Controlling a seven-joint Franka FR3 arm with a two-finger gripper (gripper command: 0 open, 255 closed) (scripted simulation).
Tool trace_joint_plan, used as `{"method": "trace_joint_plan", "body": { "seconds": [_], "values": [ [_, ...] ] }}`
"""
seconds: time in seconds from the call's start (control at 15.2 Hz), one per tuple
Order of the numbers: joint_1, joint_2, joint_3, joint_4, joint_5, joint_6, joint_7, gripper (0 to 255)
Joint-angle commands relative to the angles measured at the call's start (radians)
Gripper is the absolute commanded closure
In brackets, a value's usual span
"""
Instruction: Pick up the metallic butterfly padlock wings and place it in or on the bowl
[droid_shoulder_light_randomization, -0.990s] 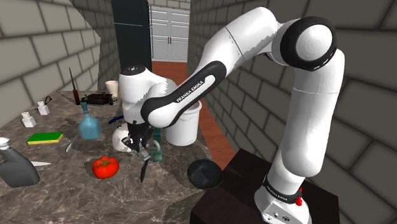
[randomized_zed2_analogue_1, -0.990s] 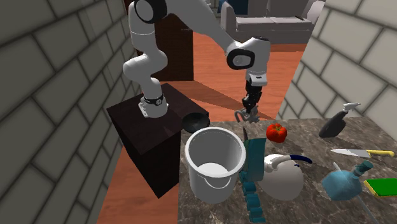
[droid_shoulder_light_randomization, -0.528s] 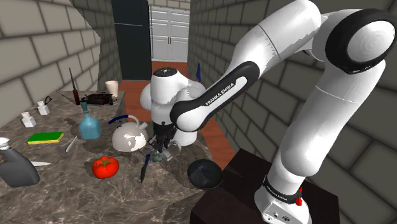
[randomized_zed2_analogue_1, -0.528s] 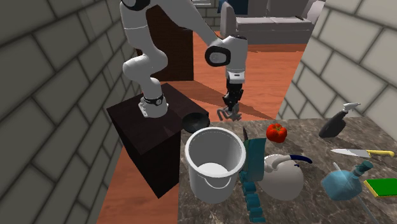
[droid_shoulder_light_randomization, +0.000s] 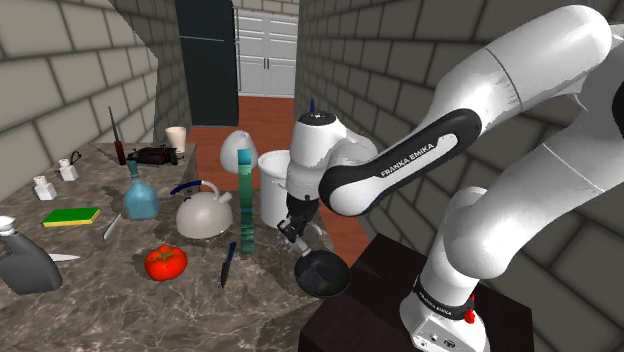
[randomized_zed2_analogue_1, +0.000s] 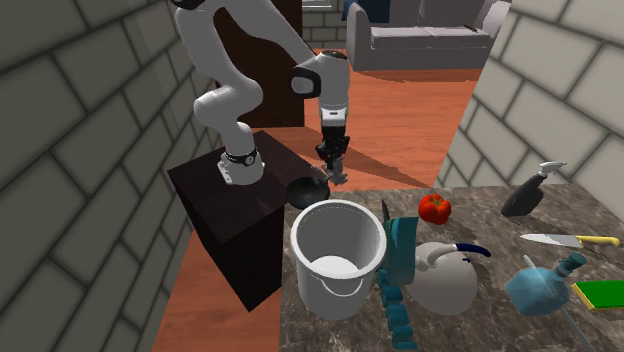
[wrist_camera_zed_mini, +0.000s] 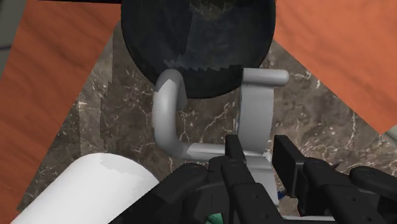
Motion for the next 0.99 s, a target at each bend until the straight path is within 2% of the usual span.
{"method": "trace_joint_plan", "body": {
  "seconds": [0.0,0.2,0.92],
  "values": [
    [0.026,-0.103,-0.034,-0.076,0.029,-0.025,-0.042,255],
    [0.056,-0.243,-0.074,-0.17,0.049,-0.072,-0.08,255],
    [0.025,-0.075,-0.026,-0.236,0.034,0.162,-0.041,255]
  ]
}}
